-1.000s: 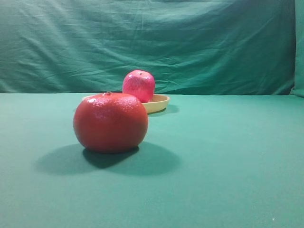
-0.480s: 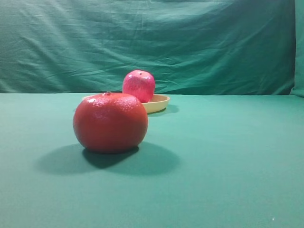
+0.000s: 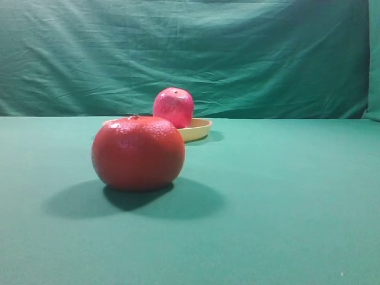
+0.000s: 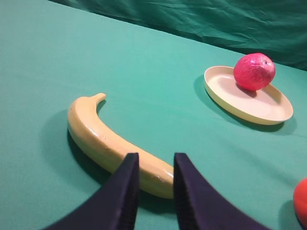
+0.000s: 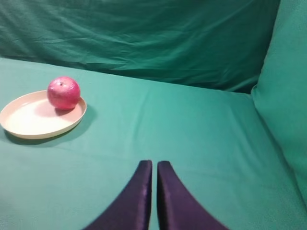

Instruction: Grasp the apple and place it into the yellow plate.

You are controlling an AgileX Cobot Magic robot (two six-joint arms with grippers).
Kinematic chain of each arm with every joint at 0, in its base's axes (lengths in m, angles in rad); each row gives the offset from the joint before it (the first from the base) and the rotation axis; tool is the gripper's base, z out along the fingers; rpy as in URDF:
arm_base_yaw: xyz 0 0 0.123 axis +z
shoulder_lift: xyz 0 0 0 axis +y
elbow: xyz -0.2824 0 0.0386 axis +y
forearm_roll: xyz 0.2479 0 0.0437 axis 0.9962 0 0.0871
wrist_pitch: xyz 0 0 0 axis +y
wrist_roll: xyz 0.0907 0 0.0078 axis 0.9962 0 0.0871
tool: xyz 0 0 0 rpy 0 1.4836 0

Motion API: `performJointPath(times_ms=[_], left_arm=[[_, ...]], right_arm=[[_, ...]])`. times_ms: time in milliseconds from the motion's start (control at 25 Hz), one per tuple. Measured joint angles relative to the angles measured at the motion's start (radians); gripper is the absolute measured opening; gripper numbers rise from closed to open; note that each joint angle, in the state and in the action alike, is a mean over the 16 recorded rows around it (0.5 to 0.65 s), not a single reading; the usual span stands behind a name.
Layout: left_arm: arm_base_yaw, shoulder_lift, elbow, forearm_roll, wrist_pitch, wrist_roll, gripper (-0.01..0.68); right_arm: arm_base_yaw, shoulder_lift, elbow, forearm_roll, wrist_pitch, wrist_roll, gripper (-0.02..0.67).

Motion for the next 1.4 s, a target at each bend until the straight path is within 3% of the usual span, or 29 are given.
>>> performJointPath(times_ms=[520, 1400], left_arm=[[0.000, 0.000, 0.000, 0.000, 0.000, 0.000, 0.157], [0.000, 0.000, 0.000, 0.000, 0.000, 0.000, 0.157]], right_arm=[[-0.054, -0.104, 0.273, 0.001, -0.099, -0.001, 0.000], [-0.056, -0.104, 0.289, 0.002, -0.102, -0.001, 0.000]])
